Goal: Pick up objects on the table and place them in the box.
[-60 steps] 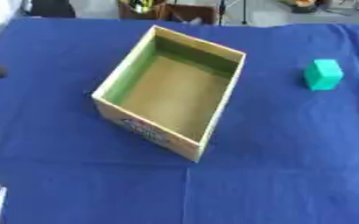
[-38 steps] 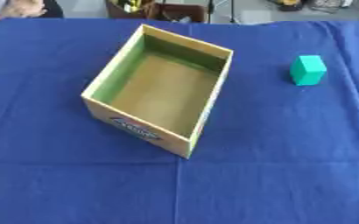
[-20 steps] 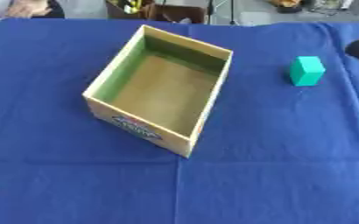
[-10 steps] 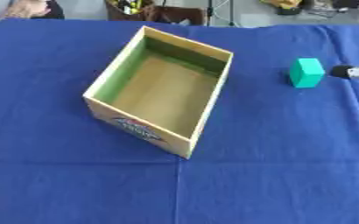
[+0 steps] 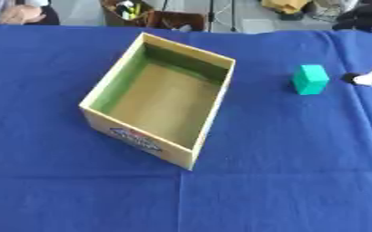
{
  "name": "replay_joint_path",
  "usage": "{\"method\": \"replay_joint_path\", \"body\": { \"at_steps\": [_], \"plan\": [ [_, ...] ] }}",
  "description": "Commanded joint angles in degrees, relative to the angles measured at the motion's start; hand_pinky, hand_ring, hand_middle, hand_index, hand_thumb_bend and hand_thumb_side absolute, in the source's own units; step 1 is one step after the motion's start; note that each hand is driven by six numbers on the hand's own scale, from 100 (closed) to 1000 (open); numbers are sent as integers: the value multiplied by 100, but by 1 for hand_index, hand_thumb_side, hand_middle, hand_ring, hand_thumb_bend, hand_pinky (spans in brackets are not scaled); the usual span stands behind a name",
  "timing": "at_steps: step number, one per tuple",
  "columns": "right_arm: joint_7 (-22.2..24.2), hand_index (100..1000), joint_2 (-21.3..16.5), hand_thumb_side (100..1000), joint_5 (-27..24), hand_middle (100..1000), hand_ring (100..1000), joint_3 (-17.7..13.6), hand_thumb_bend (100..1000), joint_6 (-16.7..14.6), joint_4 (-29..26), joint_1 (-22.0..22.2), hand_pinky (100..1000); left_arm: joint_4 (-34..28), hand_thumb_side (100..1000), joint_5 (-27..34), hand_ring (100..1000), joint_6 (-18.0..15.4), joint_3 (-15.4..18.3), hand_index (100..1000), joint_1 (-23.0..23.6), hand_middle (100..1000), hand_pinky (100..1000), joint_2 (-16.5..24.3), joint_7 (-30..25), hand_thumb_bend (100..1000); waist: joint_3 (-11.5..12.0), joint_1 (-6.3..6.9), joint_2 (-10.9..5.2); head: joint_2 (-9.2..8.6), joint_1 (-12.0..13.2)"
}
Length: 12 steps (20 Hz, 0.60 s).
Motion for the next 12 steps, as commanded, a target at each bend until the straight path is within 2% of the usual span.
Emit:
{"method": "replay_joint_path", "body": {
  "at_steps": [1, 4, 8, 12],
  "plan": [
    [265, 1000, 0, 473, 82, 961, 1000, 14, 420, -214, 406, -268, 883, -100, 1000, 17, 590, -6, -26, 834, -48, 711, 672, 101, -25, 100, 10, -8, -83, -72, -55],
    [506, 1000, 183, 456, 201, 959, 997, 5, 410, -350, 798, -561, 879, -100, 1000, 24, 589, -1, -38, 833, -53, 711, 672, 97, -36, 100, 27, -4, -58, -98, -84],
    [837, 1000, 502, 437, 355, 961, 1000, -53, 416, -374, 1334, -959, 883, -100, 1000, 30, 589, -1, -55, 832, -70, 711, 672, 96, -61, 100, 77, 3, -13, -132, -120],
    [1164, 1000, 653, 437, 395, 961, 1000, -154, 416, -546, 1792, -1231, 883, -100, 1000, 29, 589, -1, -48, 832, -65, 711, 672, 96, -57, 100, 78, 9, -5, -135, -113]
  ]
}}
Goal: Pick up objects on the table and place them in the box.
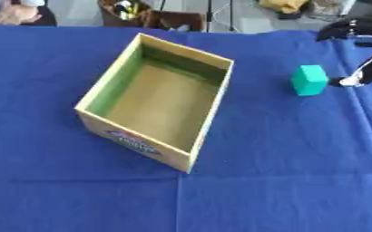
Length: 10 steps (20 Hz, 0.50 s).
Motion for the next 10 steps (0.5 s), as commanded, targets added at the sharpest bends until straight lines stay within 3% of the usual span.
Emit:
{"method": "replay_joint_path", "body": {
  "at_steps": [1, 10],
  "plan": [
    [259, 1000, -48, 427, 80, 961, 1000, -175, 421, -100, 267, -208, 884, -100, 1000, 11, 589, -3, -20, 830, -61, 712, 672, 94, -15, 100, 5, 10, -82, -92, -25],
    [985, 1000, 223, 408, 123, 930, 1000, -408, 423, 47, 662, -470, 883, -100, 1000, -44, 589, 0, -30, 827, -88, 711, 672, 71, -39, 100, 40, 40, 56, -205, -85]
  ]
}}
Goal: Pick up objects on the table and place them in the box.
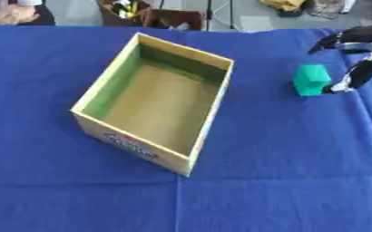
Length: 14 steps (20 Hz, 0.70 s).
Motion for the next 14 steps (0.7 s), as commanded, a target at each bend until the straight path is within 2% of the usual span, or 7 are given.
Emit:
{"method": "replay_joint_path", "body": {
  "at_steps": [1, 6, 13, 14],
  "plan": [
    [302, 1000, -112, 395, 1, 893, 1000, -121, 416, -8, -5, -134, 886, -100, 1000, -30, 589, -6, -11, 825, -46, 712, 673, 71, -20, 100, -6, 11, -89, -71, -23],
    [655, 997, -48, 403, -204, 857, 1000, -189, 436, 76, -89, -155, 879, -100, 1000, -43, 589, 7, -22, 822, -50, 710, 673, 49, -31, 100, -4, 19, -12, -88, -38],
    [814, 997, -47, 403, -344, 857, 1000, -199, 436, 190, -181, -156, 879, -100, 1000, -53, 589, 13, -23, 822, -52, 710, 673, 42, -31, 100, -1, 19, -5, -91, -40],
    [798, 864, -32, 417, -328, 726, 941, -233, 383, 218, -177, -153, 826, -100, 1000, -54, 590, 13, -21, 817, -57, 705, 673, 35, -29, 100, 7, 22, 7, -91, -40]
  ]
}}
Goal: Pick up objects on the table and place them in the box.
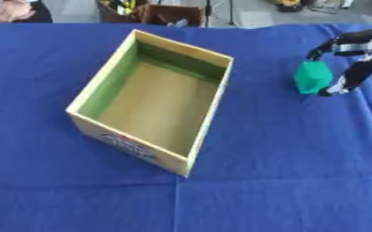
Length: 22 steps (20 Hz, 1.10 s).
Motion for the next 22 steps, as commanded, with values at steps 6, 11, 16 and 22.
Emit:
{"method": "replay_joint_path", "body": {
  "at_steps": [6, 11, 16, 22],
  "plan": [
    [-130, 776, -31, 414, 190, 656, 905, -157, 341, -36, -128, -77, 798, -100, 1000, -54, 590, 4, -8, 815, -67, 703, 673, 17, -17, 100, 28, 7, -63, -56, 0],
    [-504, 764, -2, 375, 427, 646, 888, -80, 286, -70, -13, -21, 785, -100, 1000, -61, 590, 2, -11, 811, -79, 698, 673, 7, -23, 100, 47, 2, -46, -66, 2],
    [-868, 590, 39, 385, 590, 474, 821, -100, 263, -55, -9, -2, 733, -100, 1000, -61, 590, 14, -17, 810, -74, 697, 673, 0, -29, 100, 54, -3, -43, -75, 11],
    [-1263, 455, 38, 447, 369, 362, 761, -84, 133, -55, -144, -40, 695, -100, 1000, -68, 590, 44, -21, 808, -53, 696, 673, -3, -35, 100, 24, -15, -79, -45, 26]
  ]
}}
